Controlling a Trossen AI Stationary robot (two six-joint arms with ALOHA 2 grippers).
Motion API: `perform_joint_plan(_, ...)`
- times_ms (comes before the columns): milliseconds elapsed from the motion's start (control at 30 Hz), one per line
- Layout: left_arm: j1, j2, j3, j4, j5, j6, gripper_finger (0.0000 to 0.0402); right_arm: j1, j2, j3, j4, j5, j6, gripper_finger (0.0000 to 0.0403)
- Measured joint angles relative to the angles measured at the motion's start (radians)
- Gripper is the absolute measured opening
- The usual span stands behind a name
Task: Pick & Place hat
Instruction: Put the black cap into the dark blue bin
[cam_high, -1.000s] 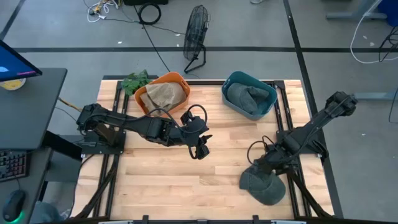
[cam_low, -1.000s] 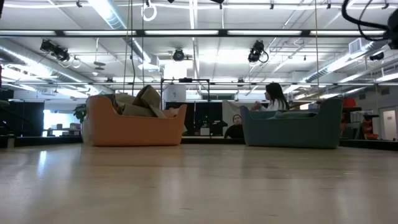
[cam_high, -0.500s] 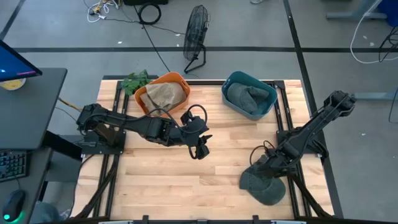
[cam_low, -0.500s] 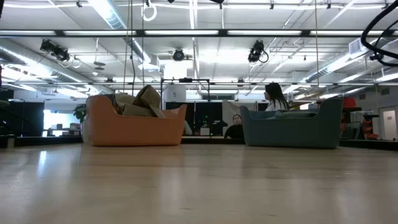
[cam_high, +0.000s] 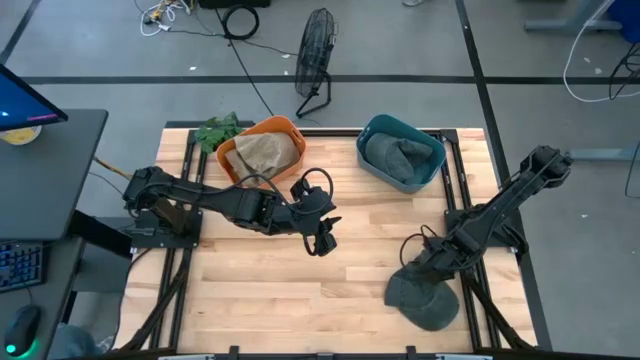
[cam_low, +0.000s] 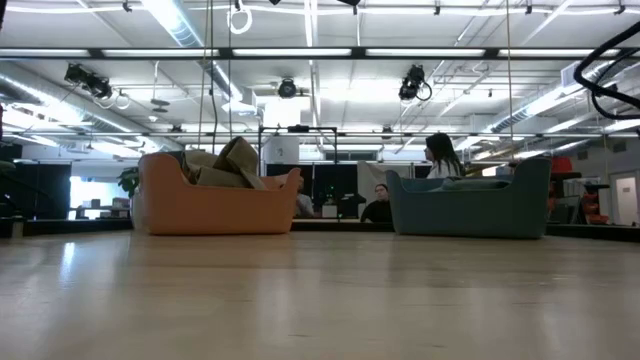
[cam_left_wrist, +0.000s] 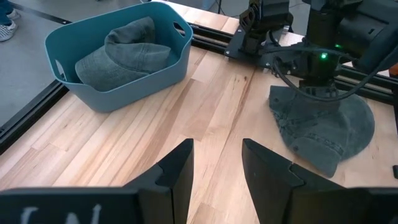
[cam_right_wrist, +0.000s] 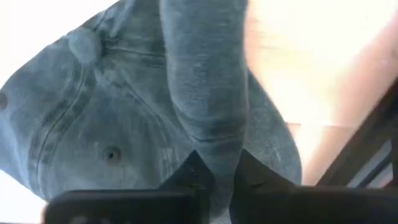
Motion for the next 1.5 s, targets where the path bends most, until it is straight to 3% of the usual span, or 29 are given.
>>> perform_joint_plan(267,0.001,0.000,0.000,0.001,0.000,0.000,0.0139,0.000,0.000,0.062,0.000,0.106,-0.207,0.0008)
perform_joint_plan(600,0.001,0.000,0.000,0.001,0.000,-0.001,0.0139,-0.015,0.000,0.320,-0.169,0.255,-0.667,0.0006)
perform_joint_plan(800,0.001,0.000,0.000,0.002,0.000,-0.001,0.0139,-0.045,0.000,0.469,-0.212,0.401,-1.071,0.0006)
perform_joint_plan(1100,0.000,0.000,0.000,0.005,0.000,-0.002,0.0139,-0.140,0.000,0.631,-0.168,0.580,-1.875,0.0006)
perform_joint_plan(1500,0.000,0.000,0.000,0.009,-0.001,-0.002,0.0139,-0.378,0.000,0.833,-0.361,0.624,-2.494,0.0006)
